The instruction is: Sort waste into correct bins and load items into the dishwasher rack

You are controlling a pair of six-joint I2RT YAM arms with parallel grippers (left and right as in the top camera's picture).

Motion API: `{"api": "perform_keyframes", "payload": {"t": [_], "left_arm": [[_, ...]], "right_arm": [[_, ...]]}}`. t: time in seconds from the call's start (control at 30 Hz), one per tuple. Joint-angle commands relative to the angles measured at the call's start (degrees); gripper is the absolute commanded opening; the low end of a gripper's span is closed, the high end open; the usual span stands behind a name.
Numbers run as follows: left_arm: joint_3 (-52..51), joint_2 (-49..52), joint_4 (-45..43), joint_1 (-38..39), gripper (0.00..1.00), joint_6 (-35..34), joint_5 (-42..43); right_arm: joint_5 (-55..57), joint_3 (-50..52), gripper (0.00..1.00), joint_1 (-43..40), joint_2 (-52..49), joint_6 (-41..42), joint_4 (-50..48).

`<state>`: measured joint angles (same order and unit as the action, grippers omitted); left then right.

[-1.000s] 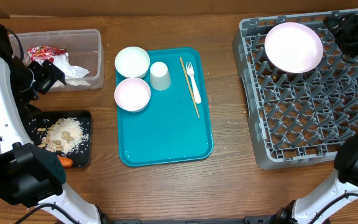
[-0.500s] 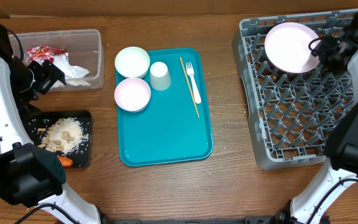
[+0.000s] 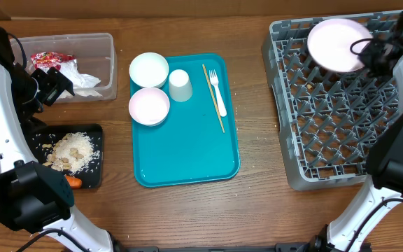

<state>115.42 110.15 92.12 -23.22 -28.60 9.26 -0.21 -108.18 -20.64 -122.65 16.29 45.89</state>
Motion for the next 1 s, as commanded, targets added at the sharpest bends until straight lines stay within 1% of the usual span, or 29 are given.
{"api": "perform_keyframes", "payload": {"t": [0.0,0.03,0.1,0.23,0.3,0.33,0.43,0.5,0.67,0.97], "left_arm": [[-0.2,-1.5,0.1,0.4,1.00,-0.8,0.2],[-0.2,-1.5,0.1,0.4,1.00,-0.8,0.2],[-0.2,-1.5,0.1,0.4,1.00,-0.8,0.2],[-0.2,-1.5,0.1,0.4,1.00,-0.8,0.2],[-0.2,-1.5,0.1,0.4,1.00,-0.8,0.2],[-0.2,-1.5,0.1,0.4,1.00,-0.8,0.2],[-0.2,-1.5,0.1,0.4,1.00,-0.8,0.2],[-0.2,-1.5,0.1,0.4,1.00,-0.8,0.2],[-0.2,-1.5,0.1,0.4,1.00,-0.8,0.2],[-0.2,-1.5,0.1,0.4,1.00,-0.8,0.2]], "right_arm": [[12.0,-7.5,0.04,-0.9,3.1,-9.3,-0.3],[18.8,-9.3,0.04,-0.9,3.4,-12.8,-0.5],[25.5,-10.6,0.04,-0.9,3.4,-16.3,-1.7],[26.9,-10.6,0.04,-1.0,3.4,-27.4,-4.4],[29.5,-10.6,0.04,-1.0,3.4,-31.6,-6.7],[31.9,-10.6,0.04,-0.9,3.4,-35.5,-8.2],[30.5,-10.4,0.04,-1.0,3.4,-36.1,-8.1],[29.6,-9.3,0.04,-1.0,3.4,-38.7,-8.6],[28.5,-7.6,0.04,-0.1,3.4,-40.0,-8.7],[28.5,-7.6,0.04,2.4,3.4,-41.6,-7.4]]}}
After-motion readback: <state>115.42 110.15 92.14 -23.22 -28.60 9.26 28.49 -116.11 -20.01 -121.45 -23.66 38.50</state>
